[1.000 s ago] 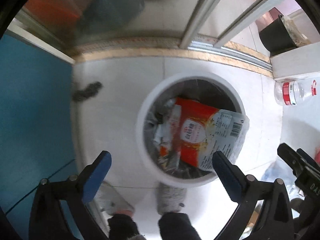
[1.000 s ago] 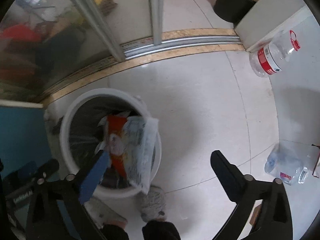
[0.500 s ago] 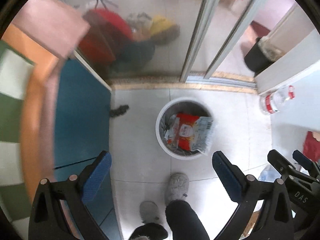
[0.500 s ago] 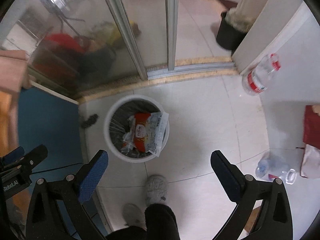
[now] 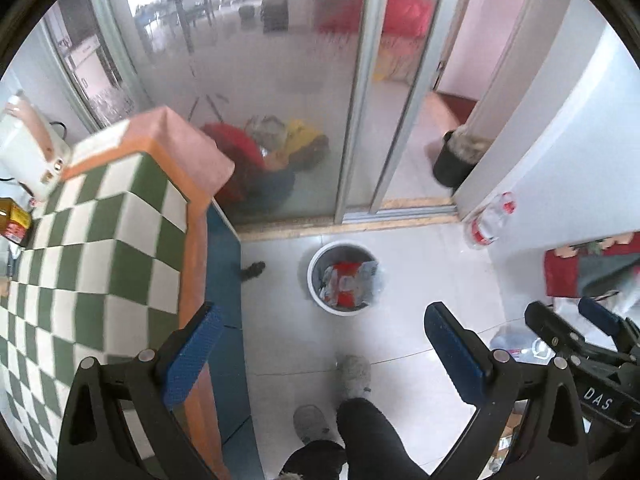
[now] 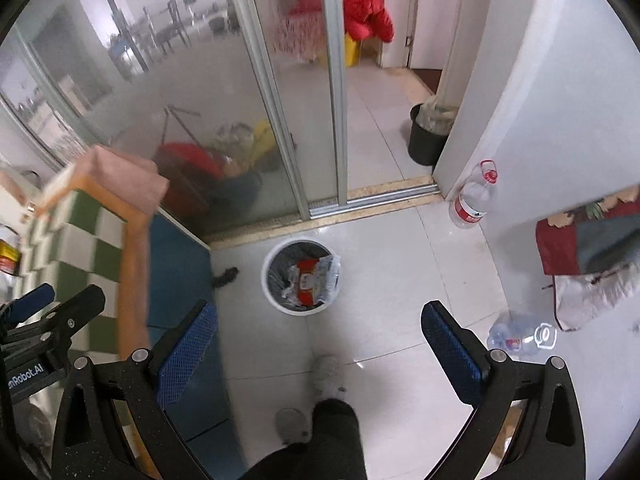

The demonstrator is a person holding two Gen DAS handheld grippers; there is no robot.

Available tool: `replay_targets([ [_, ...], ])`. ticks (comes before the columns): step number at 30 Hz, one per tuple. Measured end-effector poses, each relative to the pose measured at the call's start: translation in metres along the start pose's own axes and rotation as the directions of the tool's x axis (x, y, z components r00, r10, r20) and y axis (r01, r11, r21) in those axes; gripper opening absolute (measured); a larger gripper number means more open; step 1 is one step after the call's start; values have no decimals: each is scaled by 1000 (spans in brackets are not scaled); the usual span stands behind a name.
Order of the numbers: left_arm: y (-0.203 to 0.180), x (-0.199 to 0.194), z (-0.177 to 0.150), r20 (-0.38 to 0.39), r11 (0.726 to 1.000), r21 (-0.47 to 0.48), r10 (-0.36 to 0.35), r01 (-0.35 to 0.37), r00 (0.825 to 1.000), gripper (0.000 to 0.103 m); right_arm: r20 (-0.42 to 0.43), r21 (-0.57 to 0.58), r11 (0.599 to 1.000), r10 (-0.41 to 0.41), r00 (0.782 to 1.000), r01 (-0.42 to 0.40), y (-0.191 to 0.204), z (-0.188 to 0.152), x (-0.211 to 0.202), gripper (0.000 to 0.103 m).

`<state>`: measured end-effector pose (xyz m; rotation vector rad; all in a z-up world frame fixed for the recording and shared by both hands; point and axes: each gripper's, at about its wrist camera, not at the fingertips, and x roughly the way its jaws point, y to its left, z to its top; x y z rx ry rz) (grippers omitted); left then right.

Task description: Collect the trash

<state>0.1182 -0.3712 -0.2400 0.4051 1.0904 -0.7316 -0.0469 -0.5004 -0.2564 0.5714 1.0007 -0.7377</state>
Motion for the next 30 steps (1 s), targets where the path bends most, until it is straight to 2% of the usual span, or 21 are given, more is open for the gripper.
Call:
replay_targets([
  [7, 3, -76, -12, 65, 998, 3, -57, 57, 996, 103, 73, 5, 998, 54, 996, -55, -3, -20, -101, 103],
  [13, 0, -121, -22, 91, 995, 0, -96, 96, 991, 103, 96, -10, 989, 145, 985, -145, -16, -23, -160, 103],
  [20, -4, -160, -37, 86, 987, -19, -155, 157, 984, 103, 80, -55, 973, 229, 970, -225, -22, -25, -199, 103],
  [30, -9, -193, -46, 115, 972, -51, -224, 231, 968, 103, 37, -93, 944, 321, 946, -316, -24, -28, -220, 103],
])
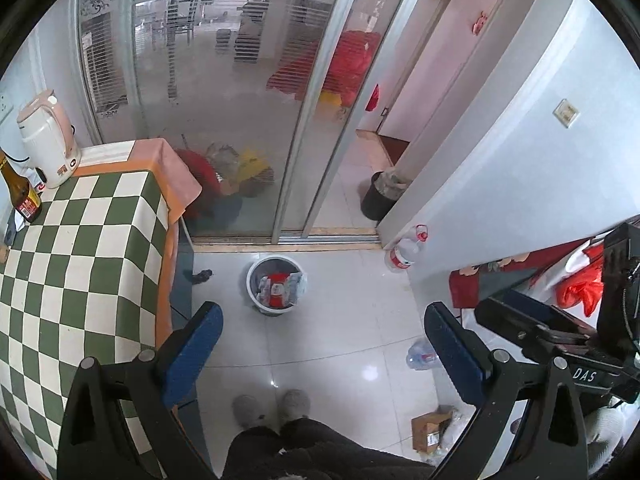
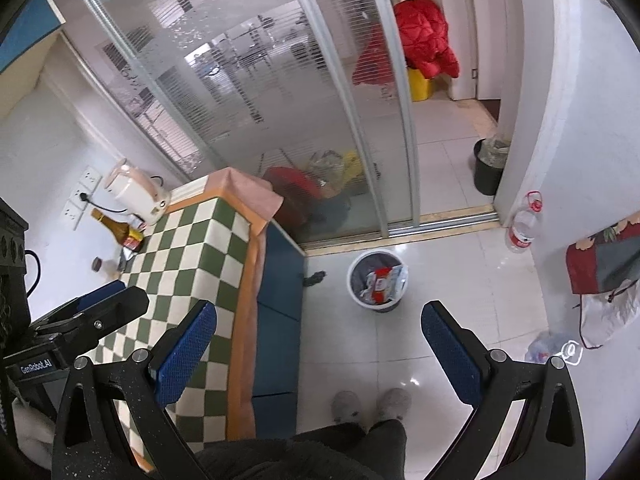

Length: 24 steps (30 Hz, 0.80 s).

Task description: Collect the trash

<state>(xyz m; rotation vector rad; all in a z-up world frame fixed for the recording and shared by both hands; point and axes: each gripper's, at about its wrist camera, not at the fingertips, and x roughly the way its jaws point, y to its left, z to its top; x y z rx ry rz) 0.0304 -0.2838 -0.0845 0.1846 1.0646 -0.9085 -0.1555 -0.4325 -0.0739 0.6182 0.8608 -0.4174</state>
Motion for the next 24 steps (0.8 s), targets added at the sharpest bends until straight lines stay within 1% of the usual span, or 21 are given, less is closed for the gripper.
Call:
replay_targets([
  [3, -3, -4, -1, 20, 1000, -1, 7, -7, 1000, 103, 2, -5, 1000, 23, 1000, -23, 1, -2, -1, 103],
  [7, -2, -4, 0, 30, 1000, -17, 11, -11, 999, 103, 14, -33, 999, 20, 1000, -19, 4, -2, -2, 103],
  [13, 0, -2, -2, 23, 999, -50, 2, -1, 1000, 103, 5, -36, 999, 32, 999, -32, 1, 2, -1, 103],
  [24, 0, -2, -4, 8, 997, -77, 12, -11, 1000, 103, -22, -24, 998, 61, 998, -61, -3, 7, 9, 103],
])
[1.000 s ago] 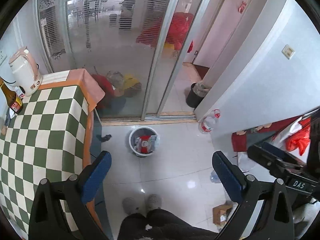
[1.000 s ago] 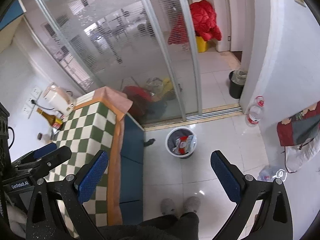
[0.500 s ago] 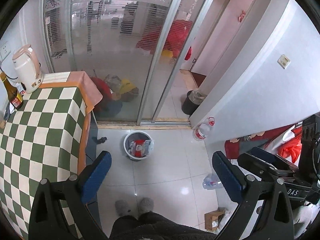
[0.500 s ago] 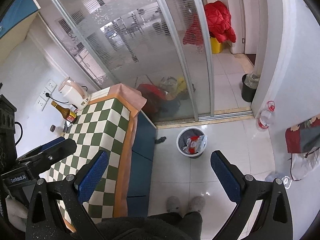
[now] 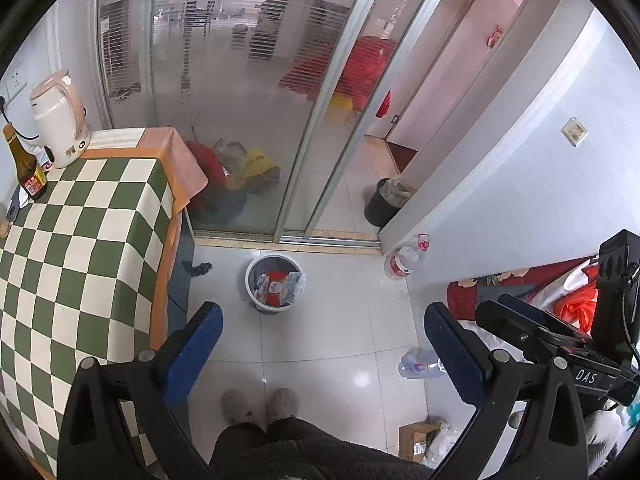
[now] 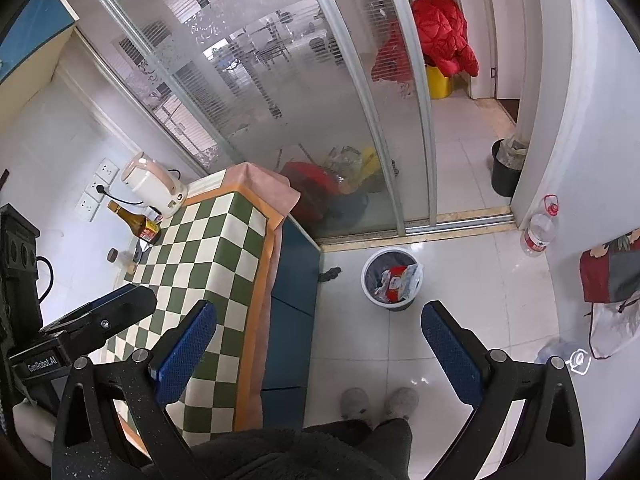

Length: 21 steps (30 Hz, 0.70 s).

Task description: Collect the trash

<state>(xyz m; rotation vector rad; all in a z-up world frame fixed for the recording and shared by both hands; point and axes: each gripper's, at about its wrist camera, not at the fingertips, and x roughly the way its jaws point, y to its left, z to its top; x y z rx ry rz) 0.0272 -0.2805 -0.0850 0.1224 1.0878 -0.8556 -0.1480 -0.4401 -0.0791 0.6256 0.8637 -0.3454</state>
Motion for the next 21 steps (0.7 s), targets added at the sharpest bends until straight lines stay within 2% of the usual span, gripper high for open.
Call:
replay_targets([
  [21, 3, 4, -1, -24, 999, -42, 4, -5, 1000, 103, -35, -11, 1000, 21, 999, -21, -1, 1, 7, 103],
])
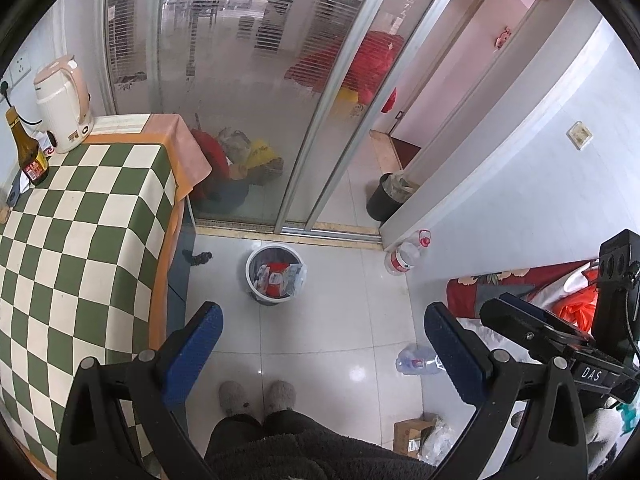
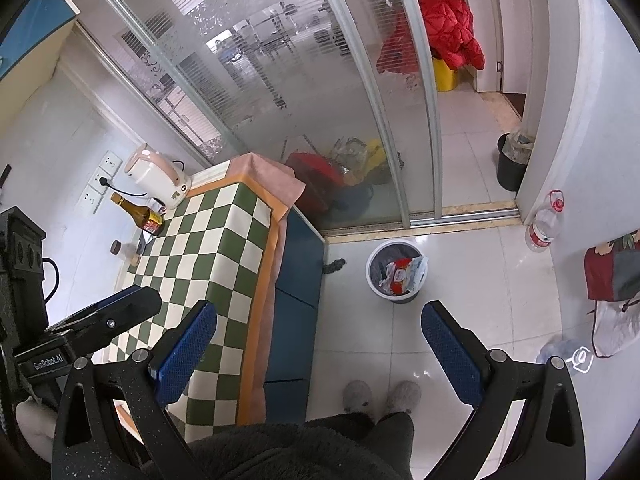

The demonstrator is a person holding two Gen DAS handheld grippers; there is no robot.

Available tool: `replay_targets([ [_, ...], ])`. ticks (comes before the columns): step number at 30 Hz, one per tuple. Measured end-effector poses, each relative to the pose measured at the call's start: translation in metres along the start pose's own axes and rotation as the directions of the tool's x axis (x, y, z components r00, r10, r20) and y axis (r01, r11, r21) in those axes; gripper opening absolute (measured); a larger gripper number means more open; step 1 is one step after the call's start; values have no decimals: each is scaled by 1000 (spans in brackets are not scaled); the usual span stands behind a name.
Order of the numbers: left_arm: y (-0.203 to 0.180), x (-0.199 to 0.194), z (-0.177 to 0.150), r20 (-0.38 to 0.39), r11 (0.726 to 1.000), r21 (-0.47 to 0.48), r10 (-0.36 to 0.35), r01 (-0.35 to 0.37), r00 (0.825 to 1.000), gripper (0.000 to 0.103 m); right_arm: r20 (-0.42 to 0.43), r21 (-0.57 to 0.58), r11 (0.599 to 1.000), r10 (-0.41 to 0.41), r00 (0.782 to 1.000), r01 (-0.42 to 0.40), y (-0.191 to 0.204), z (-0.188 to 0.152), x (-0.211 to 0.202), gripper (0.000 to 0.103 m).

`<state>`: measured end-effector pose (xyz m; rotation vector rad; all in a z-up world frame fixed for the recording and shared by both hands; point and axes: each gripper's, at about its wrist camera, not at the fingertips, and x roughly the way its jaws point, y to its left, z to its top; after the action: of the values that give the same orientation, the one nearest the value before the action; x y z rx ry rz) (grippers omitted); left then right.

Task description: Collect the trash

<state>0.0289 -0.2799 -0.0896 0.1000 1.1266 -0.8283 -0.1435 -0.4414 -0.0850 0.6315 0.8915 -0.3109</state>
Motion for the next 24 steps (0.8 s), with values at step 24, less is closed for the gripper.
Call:
replay_targets([
  [24, -4, 5, 1, -21, 1000, -17, -11, 11, 1000, 103, -21, 7, 1000, 18, 1000, -18, 2, 3, 7, 103],
])
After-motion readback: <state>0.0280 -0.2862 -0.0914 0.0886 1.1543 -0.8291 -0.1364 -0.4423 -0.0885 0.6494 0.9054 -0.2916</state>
